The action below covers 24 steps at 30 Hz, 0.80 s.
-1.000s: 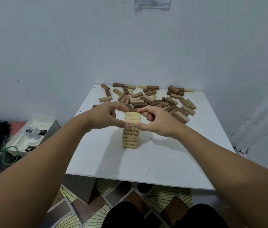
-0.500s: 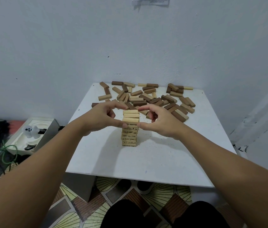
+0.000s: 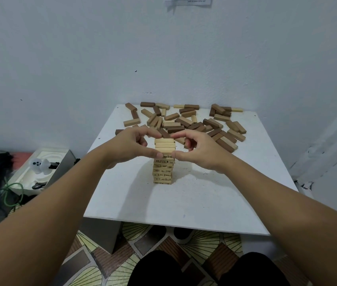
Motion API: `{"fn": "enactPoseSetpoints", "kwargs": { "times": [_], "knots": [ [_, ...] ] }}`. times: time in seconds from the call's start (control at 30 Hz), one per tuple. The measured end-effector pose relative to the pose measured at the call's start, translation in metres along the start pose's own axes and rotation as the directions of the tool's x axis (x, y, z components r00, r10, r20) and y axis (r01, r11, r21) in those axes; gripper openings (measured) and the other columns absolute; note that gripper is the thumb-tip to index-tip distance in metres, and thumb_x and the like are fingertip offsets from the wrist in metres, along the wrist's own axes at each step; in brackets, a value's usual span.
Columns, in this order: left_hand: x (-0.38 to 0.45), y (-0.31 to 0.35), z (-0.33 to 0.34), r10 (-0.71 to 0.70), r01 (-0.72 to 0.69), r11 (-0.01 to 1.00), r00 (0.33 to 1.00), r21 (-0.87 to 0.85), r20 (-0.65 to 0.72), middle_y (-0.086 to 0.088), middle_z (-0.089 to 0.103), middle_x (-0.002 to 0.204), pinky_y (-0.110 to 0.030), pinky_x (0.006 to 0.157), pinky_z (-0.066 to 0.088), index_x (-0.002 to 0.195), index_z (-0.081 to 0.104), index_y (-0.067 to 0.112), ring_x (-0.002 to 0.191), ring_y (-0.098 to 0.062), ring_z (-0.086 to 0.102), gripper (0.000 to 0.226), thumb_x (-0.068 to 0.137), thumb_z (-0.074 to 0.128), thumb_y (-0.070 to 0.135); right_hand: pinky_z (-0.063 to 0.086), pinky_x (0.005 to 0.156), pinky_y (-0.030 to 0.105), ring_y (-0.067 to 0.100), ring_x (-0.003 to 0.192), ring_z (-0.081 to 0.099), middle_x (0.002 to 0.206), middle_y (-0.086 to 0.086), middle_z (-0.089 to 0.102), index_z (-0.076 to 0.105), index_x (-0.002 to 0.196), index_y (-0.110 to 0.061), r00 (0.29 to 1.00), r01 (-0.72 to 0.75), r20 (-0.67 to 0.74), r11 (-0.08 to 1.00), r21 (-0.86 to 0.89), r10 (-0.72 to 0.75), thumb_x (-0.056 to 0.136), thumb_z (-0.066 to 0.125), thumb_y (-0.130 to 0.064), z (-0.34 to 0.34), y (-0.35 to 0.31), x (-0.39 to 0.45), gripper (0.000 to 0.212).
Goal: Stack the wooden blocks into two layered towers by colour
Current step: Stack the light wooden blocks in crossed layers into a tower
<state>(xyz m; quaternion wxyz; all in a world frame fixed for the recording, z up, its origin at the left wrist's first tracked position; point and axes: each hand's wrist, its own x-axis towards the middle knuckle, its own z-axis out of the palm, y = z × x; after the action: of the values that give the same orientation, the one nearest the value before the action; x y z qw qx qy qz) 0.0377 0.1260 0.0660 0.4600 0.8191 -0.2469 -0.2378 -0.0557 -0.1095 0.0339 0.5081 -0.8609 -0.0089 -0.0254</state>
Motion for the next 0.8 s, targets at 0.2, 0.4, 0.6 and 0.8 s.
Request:
{"fn": "enactPoseSetpoints", "kwargs": {
  "times": [0.2, 0.4, 0.6, 0.8],
  "knots": [
    [-0.003, -0.001, -0.001, 0.005, -0.005, 1.000, 1.000, -0.027, -0.004, 0.002, 0.045, 0.078, -0.036, 0.079, 0.039, 0.117, 0.073, 0.045, 0.081, -0.018, 0.045, 0.058, 0.067, 0.097, 0.029, 0.044, 0.071, 0.032, 0.007, 0.074, 0.045, 0.088, -0.007, 0.047, 0.066, 0.126, -0.042, 1.000, 0.002, -0.014, 1.000, 0.019, -0.002, 0.079, 0.086, -0.043, 0.002, 0.000, -0.001, 0.051],
    [-0.012, -0.010, -0.002, 0.006, -0.017, 0.996, 0.992, -0.088, -0.125, 0.006, 0.042, 0.070, -0.034, 0.075, 0.037, 0.110, 0.073, 0.037, 0.074, -0.015, 0.042, 0.058, 0.058, 0.097, 0.041, 0.044, 0.068, 0.031, 0.010, 0.073, 0.045, 0.087, -0.003, 0.046, 0.065, 0.119, -0.041, 0.998, 0.018, -0.056, 0.999, 0.045, -0.015, 0.076, 0.089, -0.047, 0.005, 0.005, -0.008, 0.049],
    [-0.015, -0.018, 0.001, -0.022, 0.006, 0.995, 0.988, -0.103, -0.152, 0.008, 0.037, 0.065, -0.029, 0.068, 0.029, 0.105, 0.079, 0.025, 0.069, -0.012, 0.037, 0.049, 0.061, 0.096, 0.037, 0.048, 0.075, 0.038, 0.013, 0.072, 0.045, 0.081, -0.003, 0.045, 0.067, 0.104, -0.033, 0.991, 0.046, -0.126, 0.998, 0.051, -0.039, 0.073, 0.090, -0.050, 0.011, 0.011, -0.013, 0.042],
    [-0.012, -0.017, 0.001, -0.011, -0.006, 0.994, 0.987, -0.107, -0.160, 0.007, 0.036, 0.067, -0.029, 0.067, 0.028, 0.104, 0.081, 0.027, 0.068, -0.013, 0.035, 0.042, 0.066, 0.096, 0.029, 0.052, 0.080, 0.043, 0.012, 0.072, 0.045, 0.081, -0.004, 0.045, 0.069, 0.101, -0.034, 0.989, 0.061, -0.134, 0.997, 0.039, -0.056, 0.073, 0.091, -0.049, 0.013, 0.010, -0.010, 0.039]
  ]
}}
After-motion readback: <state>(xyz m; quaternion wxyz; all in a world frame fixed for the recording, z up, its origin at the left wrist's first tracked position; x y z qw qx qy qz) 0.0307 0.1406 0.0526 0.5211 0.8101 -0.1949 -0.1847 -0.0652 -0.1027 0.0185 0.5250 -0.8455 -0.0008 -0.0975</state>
